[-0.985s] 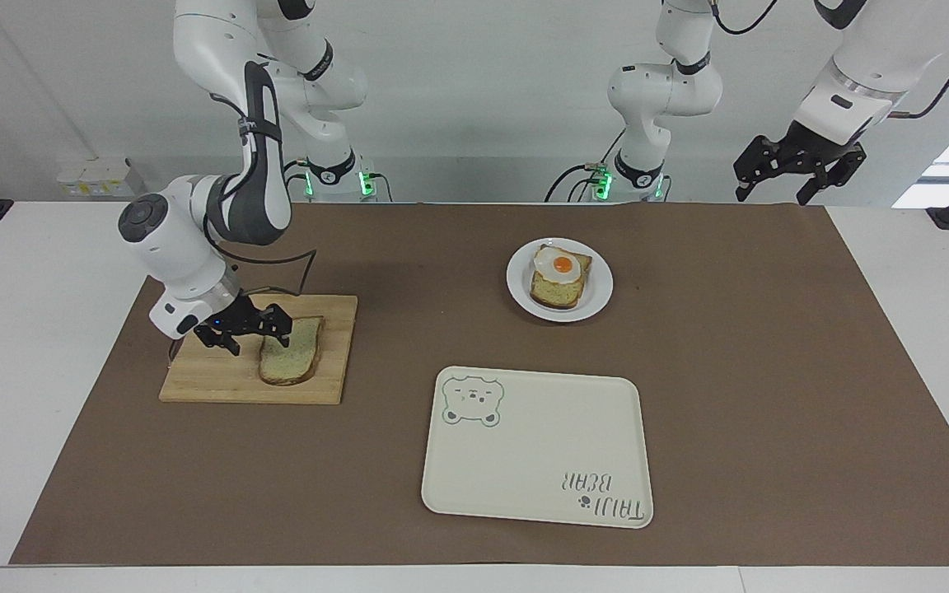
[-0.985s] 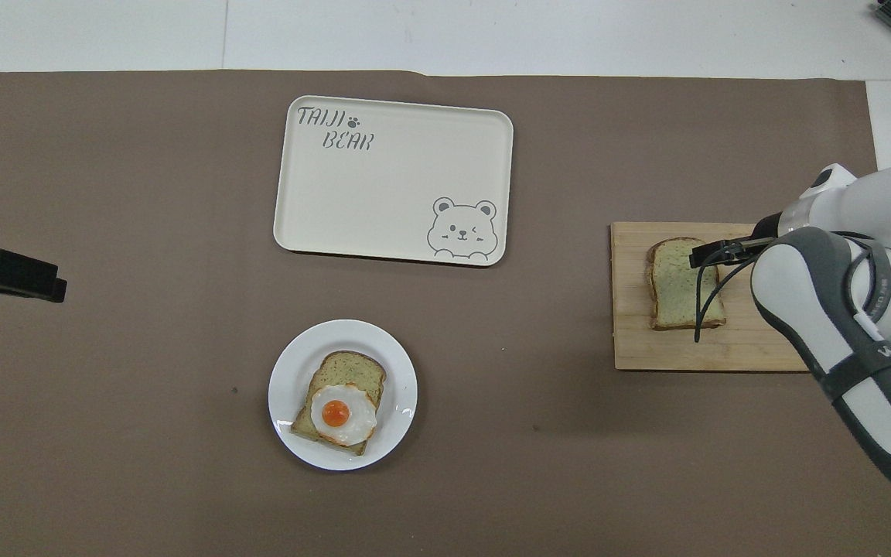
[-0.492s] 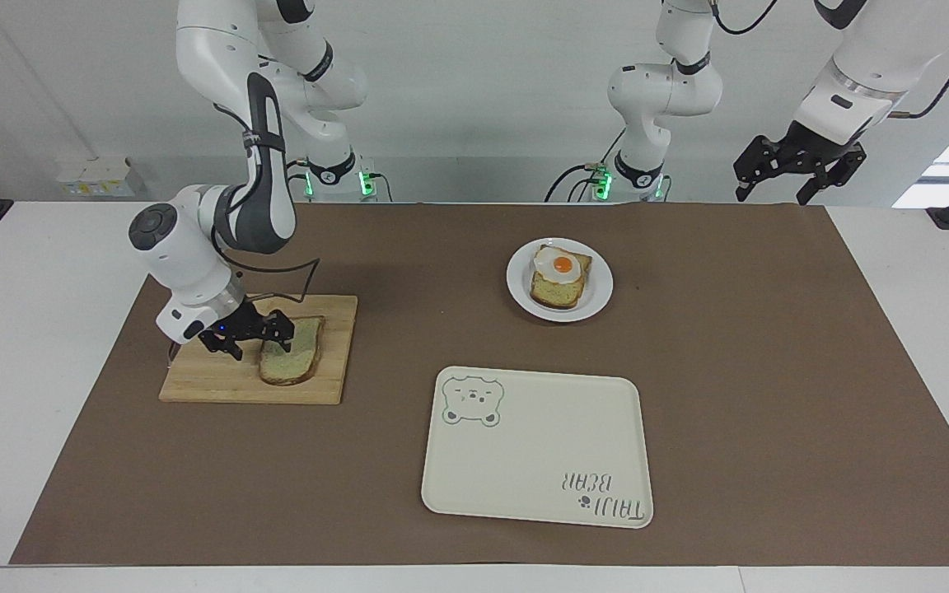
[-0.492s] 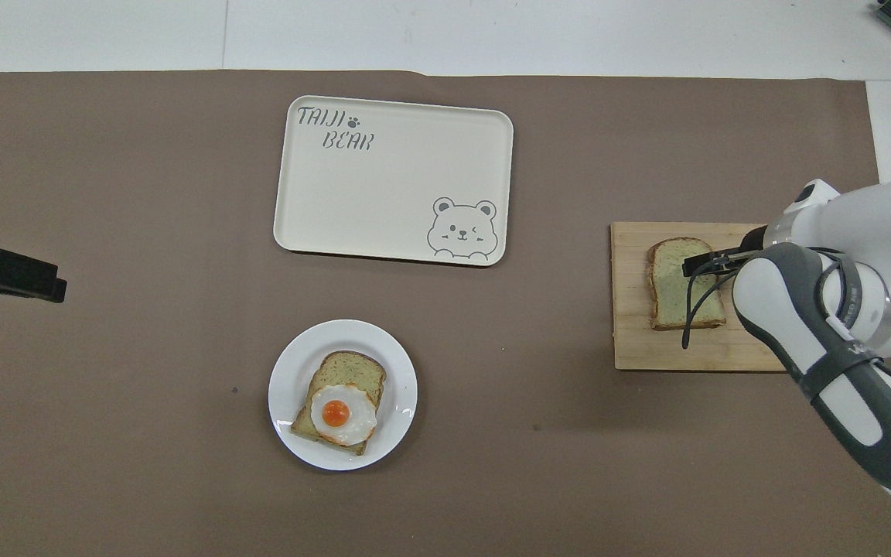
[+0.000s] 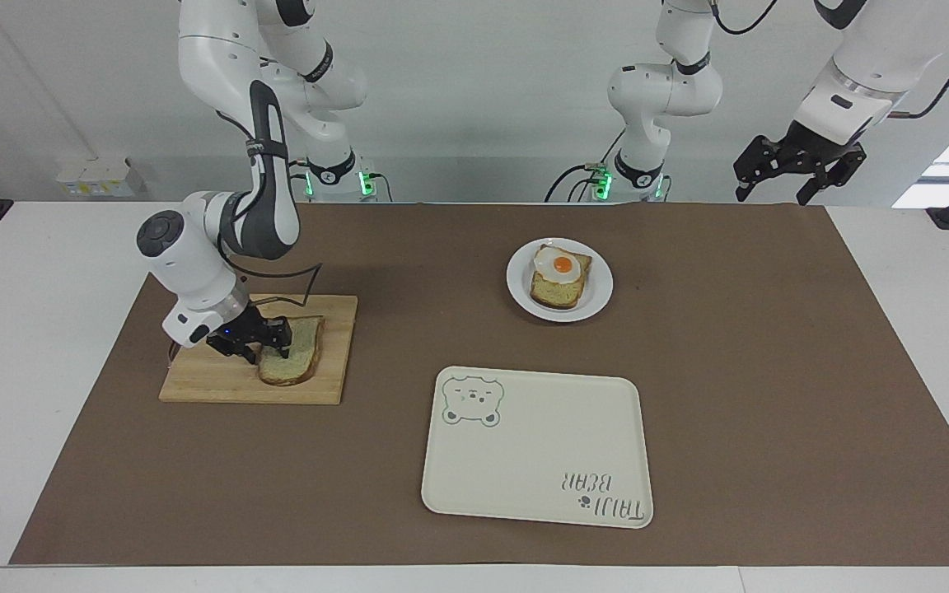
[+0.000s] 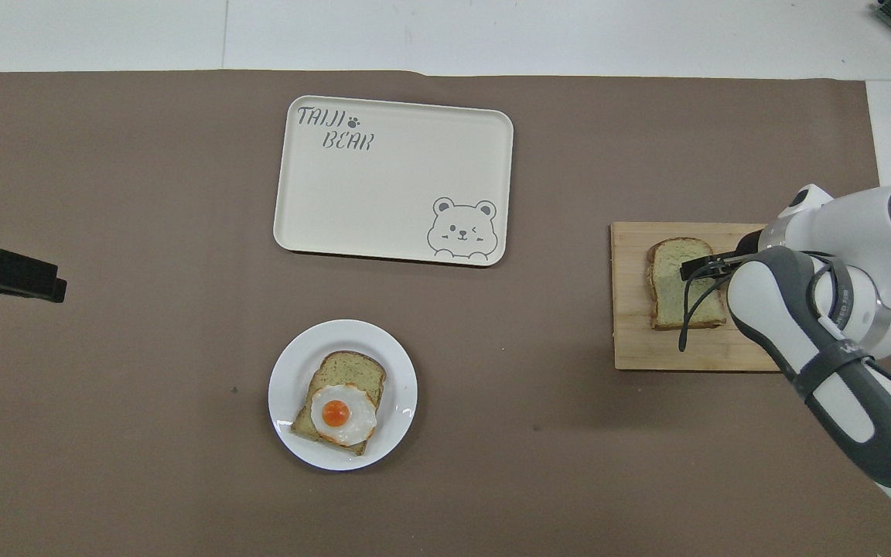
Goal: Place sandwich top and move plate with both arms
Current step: 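Close the right gripper on the bread slice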
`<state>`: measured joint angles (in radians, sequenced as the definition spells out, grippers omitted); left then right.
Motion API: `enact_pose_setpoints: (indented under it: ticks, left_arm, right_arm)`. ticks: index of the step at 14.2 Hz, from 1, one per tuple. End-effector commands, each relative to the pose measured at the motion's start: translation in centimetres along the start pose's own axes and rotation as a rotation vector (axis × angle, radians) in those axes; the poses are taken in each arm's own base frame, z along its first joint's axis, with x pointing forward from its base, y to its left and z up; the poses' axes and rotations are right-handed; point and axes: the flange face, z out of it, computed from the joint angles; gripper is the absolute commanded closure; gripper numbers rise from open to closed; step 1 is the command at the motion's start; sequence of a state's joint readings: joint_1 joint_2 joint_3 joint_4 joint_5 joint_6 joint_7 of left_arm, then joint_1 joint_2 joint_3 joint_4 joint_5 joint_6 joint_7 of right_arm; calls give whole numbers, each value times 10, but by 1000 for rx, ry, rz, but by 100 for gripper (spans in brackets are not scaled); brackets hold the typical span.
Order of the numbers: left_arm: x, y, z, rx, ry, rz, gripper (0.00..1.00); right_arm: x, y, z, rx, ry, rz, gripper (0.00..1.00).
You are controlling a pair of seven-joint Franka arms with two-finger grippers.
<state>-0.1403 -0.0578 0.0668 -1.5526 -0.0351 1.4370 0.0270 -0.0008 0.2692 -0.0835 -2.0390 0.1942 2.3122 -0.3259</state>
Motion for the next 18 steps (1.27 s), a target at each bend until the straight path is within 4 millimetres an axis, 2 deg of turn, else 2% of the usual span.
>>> enact_pose_setpoints:
  ticks: [1, 10, 14, 18]
  left_arm:
    - [-8, -1, -1, 5, -1, -8, 0]
    - [-8, -1, -1, 5, -1, -8, 0]
    - [-8, -1, -1, 5, -1, -8, 0]
    - [-8, -1, -1, 5, -1, -8, 0]
  right_arm:
    - [-4, 7, 1, 14, 11, 6, 100]
    - [5, 5, -5, 10, 24, 12, 100]
    - [17, 0, -30, 18, 28, -1, 100]
    - [20, -9, -76, 39, -2, -30, 100]
